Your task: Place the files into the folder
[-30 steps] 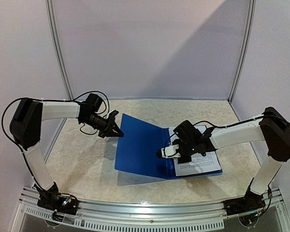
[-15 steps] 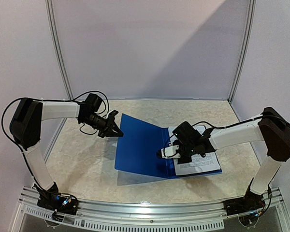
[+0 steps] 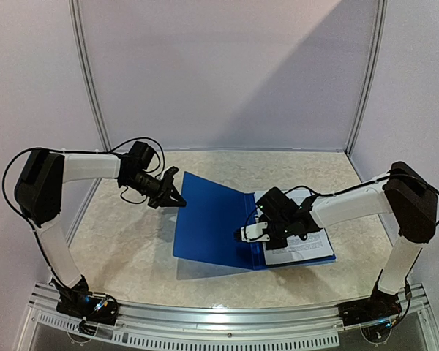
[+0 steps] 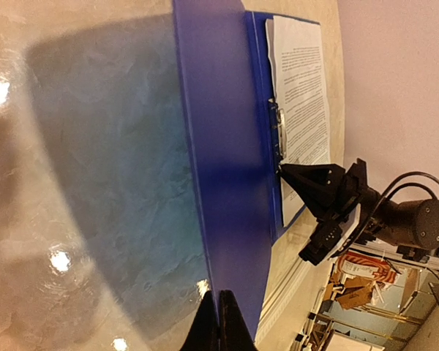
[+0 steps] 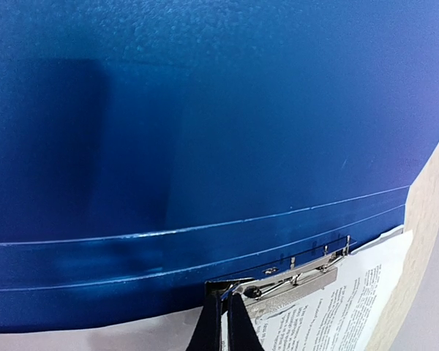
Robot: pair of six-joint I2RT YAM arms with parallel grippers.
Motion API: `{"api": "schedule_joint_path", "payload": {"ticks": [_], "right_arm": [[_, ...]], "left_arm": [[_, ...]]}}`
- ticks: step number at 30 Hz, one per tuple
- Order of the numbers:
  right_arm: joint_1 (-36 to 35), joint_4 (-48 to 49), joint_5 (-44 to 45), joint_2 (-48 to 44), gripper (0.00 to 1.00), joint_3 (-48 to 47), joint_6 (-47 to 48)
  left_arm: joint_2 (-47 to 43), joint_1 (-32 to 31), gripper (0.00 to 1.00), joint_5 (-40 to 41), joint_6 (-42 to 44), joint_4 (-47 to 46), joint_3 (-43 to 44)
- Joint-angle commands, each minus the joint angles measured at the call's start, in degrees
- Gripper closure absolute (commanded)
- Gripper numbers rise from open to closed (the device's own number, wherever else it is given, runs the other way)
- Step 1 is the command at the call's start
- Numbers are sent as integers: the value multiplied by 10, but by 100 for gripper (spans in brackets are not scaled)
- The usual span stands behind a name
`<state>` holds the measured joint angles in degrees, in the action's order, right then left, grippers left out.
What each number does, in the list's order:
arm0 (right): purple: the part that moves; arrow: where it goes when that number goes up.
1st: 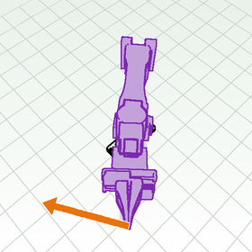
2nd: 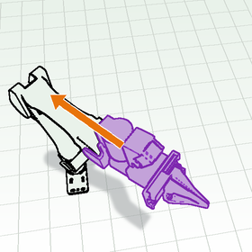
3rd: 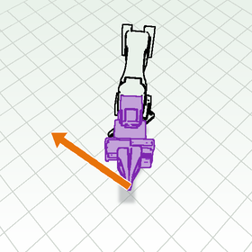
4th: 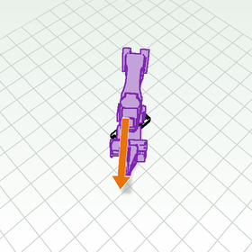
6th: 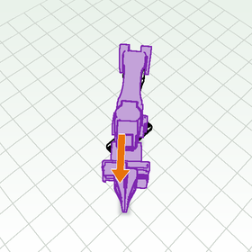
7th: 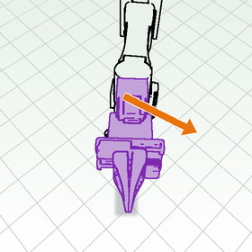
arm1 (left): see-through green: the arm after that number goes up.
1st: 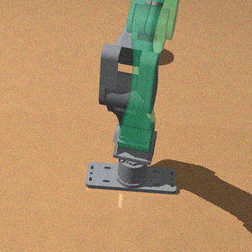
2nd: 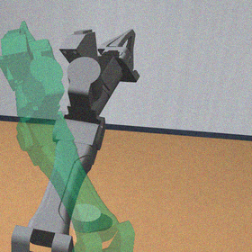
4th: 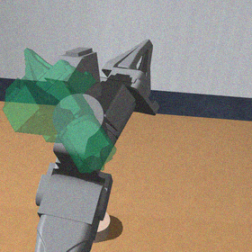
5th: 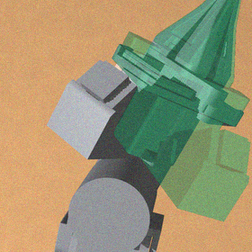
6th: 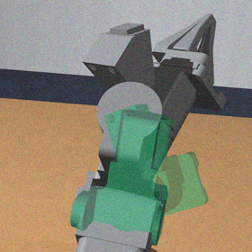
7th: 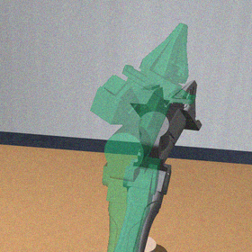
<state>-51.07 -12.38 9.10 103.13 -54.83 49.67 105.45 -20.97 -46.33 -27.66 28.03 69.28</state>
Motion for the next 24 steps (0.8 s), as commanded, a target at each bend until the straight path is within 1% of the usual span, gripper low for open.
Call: {"api": "schedule_joint_path", "payload": {"ticks": [1,5,8,11,17,19,24], "right_arm": [[-2,-97,-22,53,100,40,-23],[-2,-90,-22,56,100,44,-30],[-5,-76,-44,51,100,39,-36],[-17,-62,-32,54,100,28,-38],[-17,-55,-31,44,100,27,-37],[-17,-59,-21,53,100,25,-29],[-22,-87,28,120,100,5,-15]], "left_arm": [[-3,2,100,5,7,7,6],[1,-3,100,5,8,7,6],[3,-9,100,4,6,4,7],[5,-12,100,1,4,2,8],[6,-14,100,-3,4,-1,6],[8,-16,100,-6,2,-3,7],[6,-16,100,-6,2,-2,7]]}}
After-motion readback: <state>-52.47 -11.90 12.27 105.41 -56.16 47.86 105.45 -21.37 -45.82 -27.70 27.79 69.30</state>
